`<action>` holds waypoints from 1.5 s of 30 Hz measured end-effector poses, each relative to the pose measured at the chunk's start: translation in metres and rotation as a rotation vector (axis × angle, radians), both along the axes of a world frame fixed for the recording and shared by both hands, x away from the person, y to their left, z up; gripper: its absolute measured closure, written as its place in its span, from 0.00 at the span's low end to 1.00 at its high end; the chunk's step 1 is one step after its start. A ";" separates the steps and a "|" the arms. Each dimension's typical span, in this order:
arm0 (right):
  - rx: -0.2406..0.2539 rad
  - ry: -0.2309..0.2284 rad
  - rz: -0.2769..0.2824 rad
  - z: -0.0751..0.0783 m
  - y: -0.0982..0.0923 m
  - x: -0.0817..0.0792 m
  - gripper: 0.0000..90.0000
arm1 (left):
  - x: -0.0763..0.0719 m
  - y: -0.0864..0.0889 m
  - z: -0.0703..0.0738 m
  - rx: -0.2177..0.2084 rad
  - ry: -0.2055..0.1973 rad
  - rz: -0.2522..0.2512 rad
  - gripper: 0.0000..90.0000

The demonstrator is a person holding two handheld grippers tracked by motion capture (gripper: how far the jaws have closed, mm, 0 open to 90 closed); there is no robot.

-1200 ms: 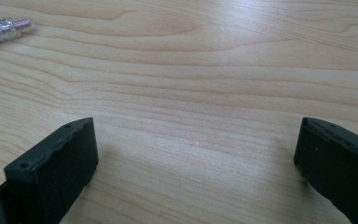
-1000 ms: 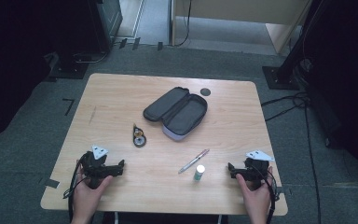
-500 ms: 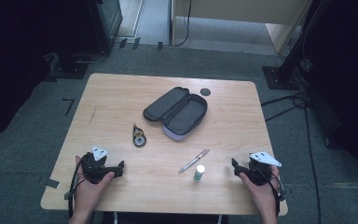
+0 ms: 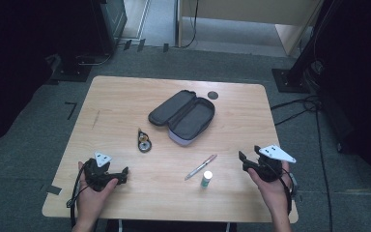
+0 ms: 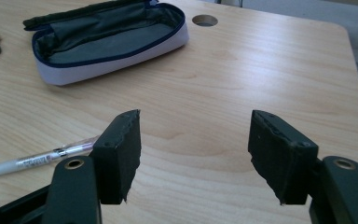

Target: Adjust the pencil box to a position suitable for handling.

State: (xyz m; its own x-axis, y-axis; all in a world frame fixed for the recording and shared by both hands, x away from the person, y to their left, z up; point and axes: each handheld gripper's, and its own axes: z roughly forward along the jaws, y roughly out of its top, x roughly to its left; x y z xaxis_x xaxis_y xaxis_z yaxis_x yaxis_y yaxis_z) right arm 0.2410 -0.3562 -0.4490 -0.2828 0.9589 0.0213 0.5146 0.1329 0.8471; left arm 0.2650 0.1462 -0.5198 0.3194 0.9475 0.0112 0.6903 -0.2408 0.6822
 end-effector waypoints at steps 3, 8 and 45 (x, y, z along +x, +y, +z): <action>0.019 0.008 0.024 0.011 0.005 0.007 0.41 | 0.000 0.000 0.000 0.000 -0.001 -0.001 0.00; 0.005 0.011 0.043 0.025 0.013 0.020 0.44 | 0.000 0.000 0.000 0.002 0.002 -0.009 0.00; -0.046 0.056 0.122 0.024 0.068 0.153 0.74 | 0.000 -0.001 0.000 0.002 -0.001 -0.029 0.00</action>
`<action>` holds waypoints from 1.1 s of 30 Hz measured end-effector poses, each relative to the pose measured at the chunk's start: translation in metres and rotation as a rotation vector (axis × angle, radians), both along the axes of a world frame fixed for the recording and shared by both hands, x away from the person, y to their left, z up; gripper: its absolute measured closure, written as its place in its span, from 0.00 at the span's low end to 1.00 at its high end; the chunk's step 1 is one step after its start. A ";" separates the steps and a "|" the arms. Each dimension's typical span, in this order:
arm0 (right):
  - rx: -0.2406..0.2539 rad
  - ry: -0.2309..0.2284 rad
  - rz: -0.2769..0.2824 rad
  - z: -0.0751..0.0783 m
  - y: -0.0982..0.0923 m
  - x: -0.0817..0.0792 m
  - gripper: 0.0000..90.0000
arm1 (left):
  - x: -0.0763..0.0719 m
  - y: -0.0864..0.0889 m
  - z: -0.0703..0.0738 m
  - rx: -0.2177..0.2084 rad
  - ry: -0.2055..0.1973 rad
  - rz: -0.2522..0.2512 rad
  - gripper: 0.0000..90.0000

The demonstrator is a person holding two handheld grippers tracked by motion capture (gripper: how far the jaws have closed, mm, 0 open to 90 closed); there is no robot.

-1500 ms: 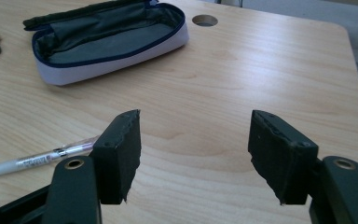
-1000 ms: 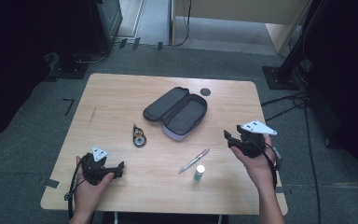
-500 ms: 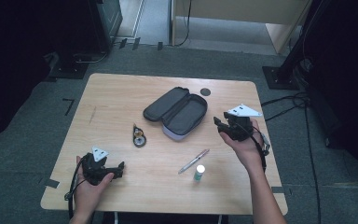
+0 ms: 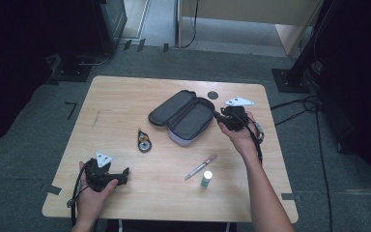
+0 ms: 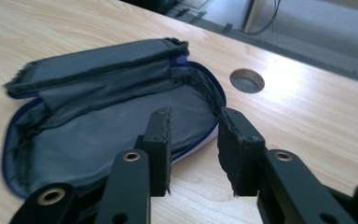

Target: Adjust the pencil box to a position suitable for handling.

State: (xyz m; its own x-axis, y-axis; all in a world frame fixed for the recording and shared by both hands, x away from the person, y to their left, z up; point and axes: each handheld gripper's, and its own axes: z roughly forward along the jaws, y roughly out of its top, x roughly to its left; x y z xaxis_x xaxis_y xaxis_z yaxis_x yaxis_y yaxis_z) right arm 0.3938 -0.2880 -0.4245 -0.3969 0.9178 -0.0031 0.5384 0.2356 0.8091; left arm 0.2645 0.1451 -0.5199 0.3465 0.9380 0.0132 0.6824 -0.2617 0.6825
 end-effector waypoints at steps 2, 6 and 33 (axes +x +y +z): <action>-0.002 0.031 -0.017 -0.006 0.000 0.011 0.78 | 0.000 0.000 0.000 0.000 0.000 0.000 0.00; 0.003 0.061 -0.033 -0.014 0.001 0.020 0.79 | 0.000 0.000 0.000 0.000 0.000 0.000 0.00; 0.110 0.268 -0.181 -0.056 0.006 0.057 0.97 | 0.000 0.000 0.000 0.000 0.000 -0.001 0.00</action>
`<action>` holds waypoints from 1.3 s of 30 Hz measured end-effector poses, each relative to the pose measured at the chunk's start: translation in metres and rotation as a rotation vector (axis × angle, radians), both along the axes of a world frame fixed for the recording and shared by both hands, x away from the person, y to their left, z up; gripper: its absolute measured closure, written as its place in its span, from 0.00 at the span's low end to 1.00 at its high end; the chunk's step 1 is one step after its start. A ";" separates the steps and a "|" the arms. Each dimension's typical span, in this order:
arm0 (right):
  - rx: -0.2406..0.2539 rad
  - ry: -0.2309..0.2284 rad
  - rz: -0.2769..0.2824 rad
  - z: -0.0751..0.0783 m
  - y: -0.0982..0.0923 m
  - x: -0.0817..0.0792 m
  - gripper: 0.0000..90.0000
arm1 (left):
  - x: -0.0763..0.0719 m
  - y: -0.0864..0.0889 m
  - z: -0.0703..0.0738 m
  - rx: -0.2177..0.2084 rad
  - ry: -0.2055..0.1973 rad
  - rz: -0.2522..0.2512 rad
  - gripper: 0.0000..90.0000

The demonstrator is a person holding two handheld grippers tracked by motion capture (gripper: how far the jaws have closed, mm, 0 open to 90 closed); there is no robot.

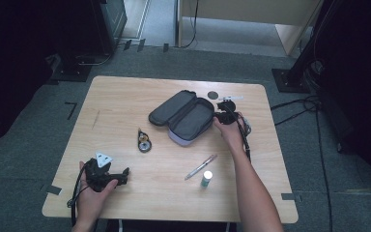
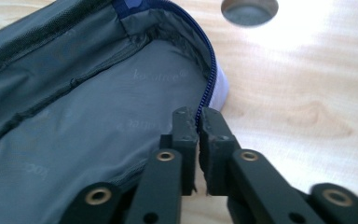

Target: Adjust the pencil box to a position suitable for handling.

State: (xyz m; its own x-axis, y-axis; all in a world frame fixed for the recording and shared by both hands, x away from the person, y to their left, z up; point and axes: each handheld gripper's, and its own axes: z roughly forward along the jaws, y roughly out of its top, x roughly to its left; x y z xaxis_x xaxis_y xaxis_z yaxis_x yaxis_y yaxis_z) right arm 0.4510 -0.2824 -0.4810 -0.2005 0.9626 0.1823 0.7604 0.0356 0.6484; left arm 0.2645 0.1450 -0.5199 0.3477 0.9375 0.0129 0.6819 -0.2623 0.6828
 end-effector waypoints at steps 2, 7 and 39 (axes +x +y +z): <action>0.019 0.007 -0.014 -0.001 -0.002 -0.003 0.98 | 0.000 0.000 0.000 0.000 0.000 0.000 0.00; 0.044 0.006 -0.038 -0.002 -0.003 -0.011 0.99 | 0.000 0.000 0.000 0.000 0.000 0.000 0.00; -0.105 -0.093 0.162 0.014 0.003 0.021 0.66 | 0.000 0.000 0.000 0.000 0.002 -0.005 0.00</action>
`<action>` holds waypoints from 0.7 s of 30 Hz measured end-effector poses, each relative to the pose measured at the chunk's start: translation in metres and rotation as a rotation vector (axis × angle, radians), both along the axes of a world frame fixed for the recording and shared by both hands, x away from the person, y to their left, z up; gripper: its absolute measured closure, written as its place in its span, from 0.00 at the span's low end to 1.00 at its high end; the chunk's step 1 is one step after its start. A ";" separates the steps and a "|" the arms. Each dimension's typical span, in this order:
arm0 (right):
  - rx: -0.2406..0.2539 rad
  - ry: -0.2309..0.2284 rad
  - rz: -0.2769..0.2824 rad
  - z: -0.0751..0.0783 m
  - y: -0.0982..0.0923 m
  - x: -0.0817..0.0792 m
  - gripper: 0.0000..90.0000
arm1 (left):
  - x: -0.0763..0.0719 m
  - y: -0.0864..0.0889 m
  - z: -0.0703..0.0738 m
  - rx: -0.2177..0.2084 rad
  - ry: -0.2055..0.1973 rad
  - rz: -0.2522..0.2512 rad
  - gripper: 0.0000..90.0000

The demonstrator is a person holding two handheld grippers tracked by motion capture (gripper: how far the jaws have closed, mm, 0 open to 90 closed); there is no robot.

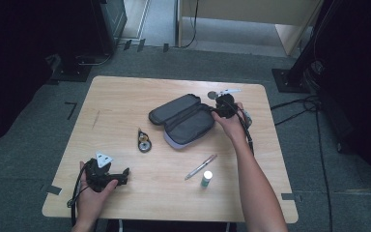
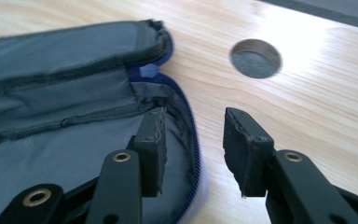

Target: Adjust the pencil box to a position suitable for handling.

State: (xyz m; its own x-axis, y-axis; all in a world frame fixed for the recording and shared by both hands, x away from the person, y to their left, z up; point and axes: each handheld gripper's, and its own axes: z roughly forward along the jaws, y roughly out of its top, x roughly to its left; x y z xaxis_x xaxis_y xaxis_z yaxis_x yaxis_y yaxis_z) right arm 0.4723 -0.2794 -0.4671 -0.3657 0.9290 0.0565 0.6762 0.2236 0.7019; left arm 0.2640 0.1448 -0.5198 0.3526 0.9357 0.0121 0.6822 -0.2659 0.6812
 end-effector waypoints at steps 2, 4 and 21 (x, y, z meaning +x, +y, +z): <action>-0.038 -0.013 0.046 -0.006 0.003 0.008 0.66 | 0.000 0.000 0.000 0.000 -0.001 0.000 0.00; -0.065 0.022 0.060 -0.011 0.004 0.012 0.66 | 0.000 0.000 0.000 -0.001 -0.002 -0.002 0.00; 0.116 0.202 -0.167 -0.010 -0.002 -0.003 0.99 | 0.000 0.000 0.000 -0.001 -0.002 -0.003 0.00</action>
